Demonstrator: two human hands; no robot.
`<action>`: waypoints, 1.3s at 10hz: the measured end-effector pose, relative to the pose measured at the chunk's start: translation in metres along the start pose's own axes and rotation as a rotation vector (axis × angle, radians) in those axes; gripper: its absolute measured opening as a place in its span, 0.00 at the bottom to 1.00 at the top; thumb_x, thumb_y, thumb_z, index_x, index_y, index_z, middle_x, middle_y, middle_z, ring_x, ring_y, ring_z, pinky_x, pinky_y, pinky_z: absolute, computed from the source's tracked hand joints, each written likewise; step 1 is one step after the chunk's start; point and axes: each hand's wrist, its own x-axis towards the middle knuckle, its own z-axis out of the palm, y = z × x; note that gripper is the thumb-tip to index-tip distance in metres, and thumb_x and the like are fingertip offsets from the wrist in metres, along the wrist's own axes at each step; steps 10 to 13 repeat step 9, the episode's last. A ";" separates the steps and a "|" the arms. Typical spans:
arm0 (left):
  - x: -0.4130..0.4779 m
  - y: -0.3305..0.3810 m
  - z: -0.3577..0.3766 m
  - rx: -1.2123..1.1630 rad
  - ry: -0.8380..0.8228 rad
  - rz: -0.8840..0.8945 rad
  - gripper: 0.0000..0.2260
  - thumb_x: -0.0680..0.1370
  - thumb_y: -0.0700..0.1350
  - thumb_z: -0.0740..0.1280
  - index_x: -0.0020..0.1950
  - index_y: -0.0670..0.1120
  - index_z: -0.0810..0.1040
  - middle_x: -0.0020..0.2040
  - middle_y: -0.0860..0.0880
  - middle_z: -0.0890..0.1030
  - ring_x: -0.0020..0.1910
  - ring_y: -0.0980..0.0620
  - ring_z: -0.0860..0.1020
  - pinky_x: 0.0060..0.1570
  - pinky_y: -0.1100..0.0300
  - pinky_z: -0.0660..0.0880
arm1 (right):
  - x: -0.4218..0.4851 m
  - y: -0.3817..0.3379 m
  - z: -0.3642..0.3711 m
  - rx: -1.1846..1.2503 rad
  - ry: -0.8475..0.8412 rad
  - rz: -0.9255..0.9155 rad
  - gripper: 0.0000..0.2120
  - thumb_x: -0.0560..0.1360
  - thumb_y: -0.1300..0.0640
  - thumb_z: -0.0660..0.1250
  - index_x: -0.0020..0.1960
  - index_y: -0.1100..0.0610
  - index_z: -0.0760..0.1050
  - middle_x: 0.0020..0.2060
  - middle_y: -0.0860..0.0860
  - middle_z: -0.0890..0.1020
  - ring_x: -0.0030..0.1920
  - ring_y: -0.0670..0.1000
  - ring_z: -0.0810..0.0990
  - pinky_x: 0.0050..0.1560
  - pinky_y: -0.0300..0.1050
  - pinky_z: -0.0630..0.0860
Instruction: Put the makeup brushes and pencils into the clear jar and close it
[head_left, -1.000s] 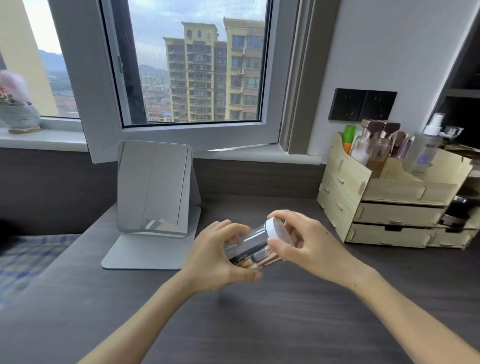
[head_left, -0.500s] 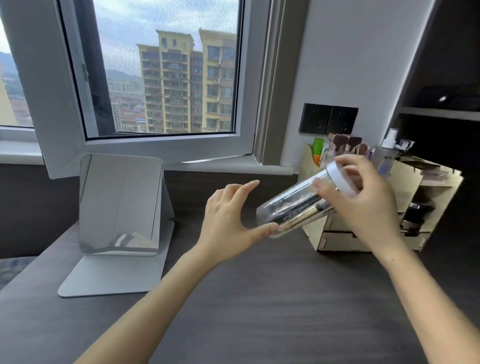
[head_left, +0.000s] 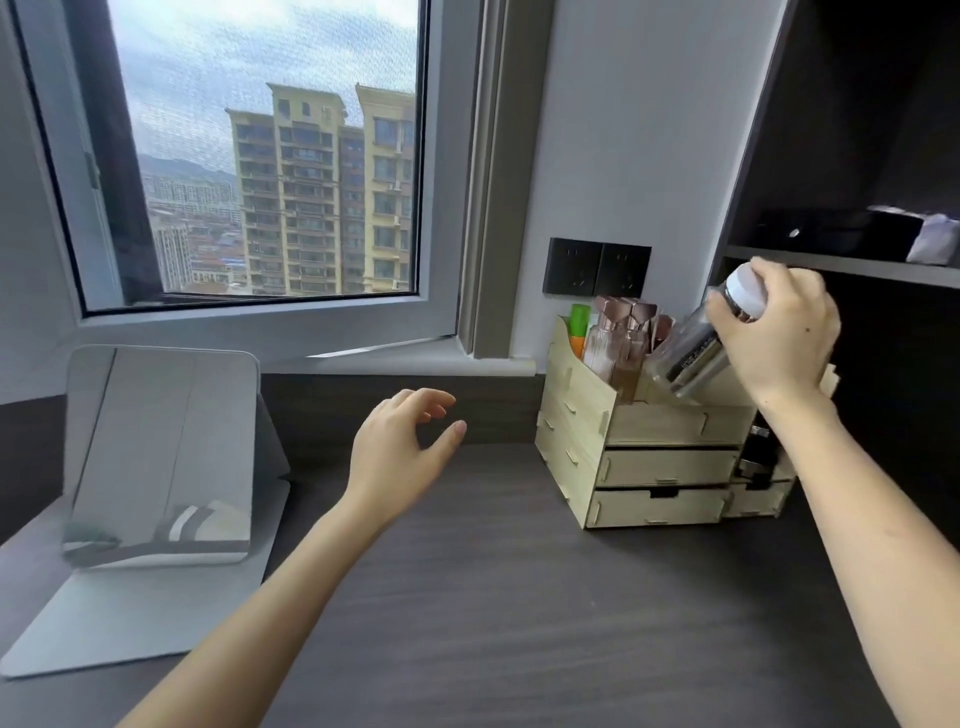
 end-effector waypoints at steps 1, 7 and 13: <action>0.002 -0.003 0.002 0.007 0.001 -0.009 0.12 0.70 0.53 0.65 0.50 0.50 0.79 0.44 0.54 0.79 0.44 0.53 0.76 0.44 0.58 0.70 | 0.004 0.006 0.017 -0.046 -0.047 0.003 0.23 0.71 0.49 0.68 0.60 0.62 0.71 0.56 0.63 0.77 0.56 0.63 0.74 0.62 0.54 0.67; 0.008 -0.018 0.007 0.055 -0.033 -0.048 0.12 0.70 0.54 0.65 0.49 0.50 0.79 0.43 0.54 0.79 0.44 0.53 0.76 0.44 0.58 0.70 | 0.026 0.020 0.073 -0.271 -0.506 0.046 0.21 0.71 0.44 0.68 0.59 0.54 0.76 0.56 0.62 0.79 0.56 0.64 0.76 0.55 0.54 0.73; 0.001 -0.014 -0.008 -0.005 0.017 -0.034 0.11 0.70 0.54 0.65 0.48 0.51 0.79 0.44 0.56 0.79 0.45 0.56 0.77 0.45 0.56 0.72 | -0.007 -0.018 0.057 -0.265 -0.220 -0.157 0.17 0.74 0.49 0.65 0.56 0.60 0.77 0.54 0.62 0.79 0.56 0.64 0.73 0.58 0.56 0.69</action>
